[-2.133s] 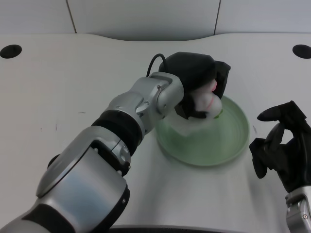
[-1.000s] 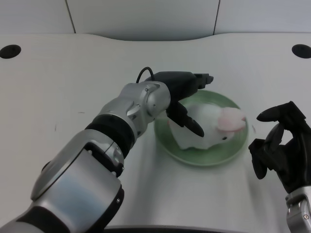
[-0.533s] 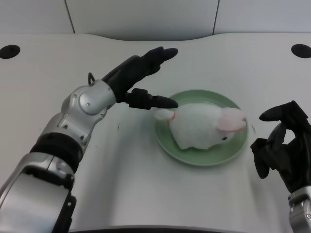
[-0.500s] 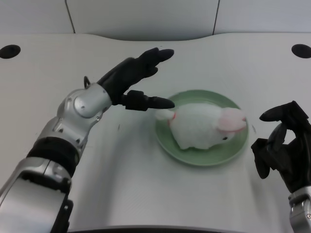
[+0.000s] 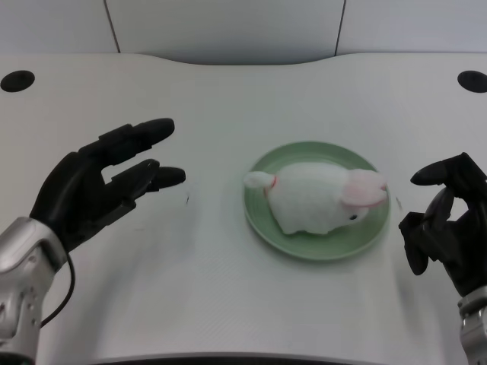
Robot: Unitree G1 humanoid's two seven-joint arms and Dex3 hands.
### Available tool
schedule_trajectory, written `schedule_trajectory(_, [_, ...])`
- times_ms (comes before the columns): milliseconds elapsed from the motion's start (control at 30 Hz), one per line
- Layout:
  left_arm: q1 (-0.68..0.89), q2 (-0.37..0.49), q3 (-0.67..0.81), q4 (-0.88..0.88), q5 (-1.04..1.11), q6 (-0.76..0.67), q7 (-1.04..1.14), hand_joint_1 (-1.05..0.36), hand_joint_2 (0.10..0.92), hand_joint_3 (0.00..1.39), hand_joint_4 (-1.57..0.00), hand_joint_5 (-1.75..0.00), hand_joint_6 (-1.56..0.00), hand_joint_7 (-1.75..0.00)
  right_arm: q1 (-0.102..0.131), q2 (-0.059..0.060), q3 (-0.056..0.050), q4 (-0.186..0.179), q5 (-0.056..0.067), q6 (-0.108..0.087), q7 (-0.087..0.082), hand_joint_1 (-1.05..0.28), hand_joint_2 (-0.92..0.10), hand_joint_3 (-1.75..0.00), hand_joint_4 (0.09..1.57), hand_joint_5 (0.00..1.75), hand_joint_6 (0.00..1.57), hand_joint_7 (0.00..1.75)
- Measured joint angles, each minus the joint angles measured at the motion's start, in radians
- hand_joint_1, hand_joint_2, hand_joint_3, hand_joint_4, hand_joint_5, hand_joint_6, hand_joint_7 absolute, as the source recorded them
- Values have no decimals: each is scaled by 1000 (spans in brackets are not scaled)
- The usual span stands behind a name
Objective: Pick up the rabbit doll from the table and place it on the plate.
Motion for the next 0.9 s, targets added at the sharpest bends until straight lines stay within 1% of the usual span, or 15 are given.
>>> schedule_trajectory(67, [43,7,11,-55,-14,53,4,-592,921,429,-567,-842,-618,-103,0,-2,-2,0,3,3,0,-283,-869,-1412,1572,1746,1141,1746])
schedule_trajectory(100, [65,10,20,-85,-29,82,6,-602,921,433,-623,-884,-667,-122,-1,-2,1,0,1,2,3,-263,-862,-1431,1572,1746,1157,1746])
schedule_trajectory(133, [103,15,33,-129,-62,120,6,-606,921,434,-640,-901,-684,-128,-2,-4,5,1,-5,-7,9,-257,-859,-1440,1572,1746,1162,1746])
schedule_trajectory(200, [174,20,53,-188,-110,184,5,-592,921,459,-668,-957,-702,-117,-2,-15,3,8,-14,-32,18,-274,-837,-1442,1572,1746,1169,1746])
schedule_trajectory(267, [247,20,77,-227,-156,236,6,-583,921,475,-675,-1019,-724,-107,-4,-28,-3,18,-11,-45,35,-291,-815,-1440,1572,1746,1172,1746])
schedule_trajectory(300, [279,18,90,-236,-174,249,6,-584,921,466,-682,-1080,-756,-107,-4,-30,-5,21,-11,-50,39,-290,-805,-1445,1572,1746,1179,1746])
schedule_trajectory(400, [341,4,120,-246,-207,255,6,-593,921,459,-664,-1219,-814,-110,-6,-30,-5,26,-12,-52,45,-288,-799,-1453,1572,1746,1186,1746])
schedule_trajectory(467, [371,-8,129,-250,-211,249,7,-592,921,464,-664,-1253,-832,-108,-6,-31,-6,27,-14,-52,47,-290,-783,-1455,1572,1746,1198,1746])
schedule_trajectory(500, [383,-19,135,-250,-212,243,8,-592,921,467,-670,-1263,-846,-112,-6,-32,-7,27,-14,-52,47,-290,-778,-1455,1572,1746,1201,1746])
schedule_trajectory(600, [410,-49,143,-251,-212,210,16,-612,921,483,-653,-1379,-919,-128,-6,-34,-11,29,-15,-54,47,-280,-782,-1467,1572,1746,1204,1746])
schedule_trajectory(700, [420,-66,145,-252,-208,171,25,-616,921,495,-642,-1458,-962,-169,-6,-36,-13,40,-21,-58,46,-233,-794,-1492,1572,1746,1188,1746])
schedule_trajectory(767, [422,-77,145,-252,-198,138,41,-592,921,520,-584,-1579,-738,-647,-6,-37,-13,46,-24,-66,45,-259,-774,-1491,1571,1746,1170,1746])
schedule_trajectory(800, [422,-83,146,-251,-194,121,49,-581,921,520,-568,-1610,-652,-816,-6,-37,-13,47,-24,-70,45,-262,-770,-1501,1572,1746,1167,1746])
schedule_trajectory(833, [422,-88,146,-250,-192,105,53,-575,921,517,-551,-1642,-580,-949,-7,-37,-13,48,-24,-73,45,-269,-768,-1506,1572,1746,1166,1746])
schedule_trajectory(900, [420,-95,153,-242,-193,72,54,-569,921,503,-529,-1655,-528,-1026,-9,-36,-12,58,-24,-86,45,-280,-768,-1508,1571,1746,1163,1746])
